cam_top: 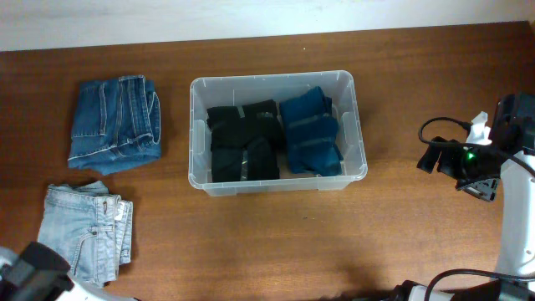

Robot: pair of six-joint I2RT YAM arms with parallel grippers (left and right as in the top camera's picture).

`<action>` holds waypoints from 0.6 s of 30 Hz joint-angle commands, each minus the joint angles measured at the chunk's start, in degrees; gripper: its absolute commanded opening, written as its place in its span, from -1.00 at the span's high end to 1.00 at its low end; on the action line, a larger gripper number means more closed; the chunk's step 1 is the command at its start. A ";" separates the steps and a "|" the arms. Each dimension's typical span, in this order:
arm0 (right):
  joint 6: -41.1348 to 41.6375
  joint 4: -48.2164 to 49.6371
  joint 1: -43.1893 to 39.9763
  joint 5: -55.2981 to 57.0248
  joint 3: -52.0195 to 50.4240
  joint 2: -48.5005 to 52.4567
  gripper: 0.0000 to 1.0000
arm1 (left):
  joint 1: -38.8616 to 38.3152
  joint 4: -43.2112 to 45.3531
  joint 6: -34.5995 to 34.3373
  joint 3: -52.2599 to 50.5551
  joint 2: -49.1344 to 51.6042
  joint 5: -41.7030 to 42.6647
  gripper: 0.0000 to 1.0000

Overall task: Pack container
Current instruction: 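Position the left gripper beside the light denim garment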

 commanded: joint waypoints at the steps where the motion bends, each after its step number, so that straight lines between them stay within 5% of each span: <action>1: 0.35 0.07 -0.35 0.15 -0.02 0.04 -0.97 | 1.81 -0.22 -4.09 -5.95 -5.90 0.72 -0.99; 11: 0.35 0.07 -0.35 0.15 -0.02 0.04 -0.97 | 6.84 6.82 -4.07 -41.05 -9.01 1.03 -0.99; 18: 0.35 0.07 -0.35 0.15 -0.02 0.04 -0.97 | 6.84 16.28 -5.60 -57.88 -9.01 -12.04 -0.99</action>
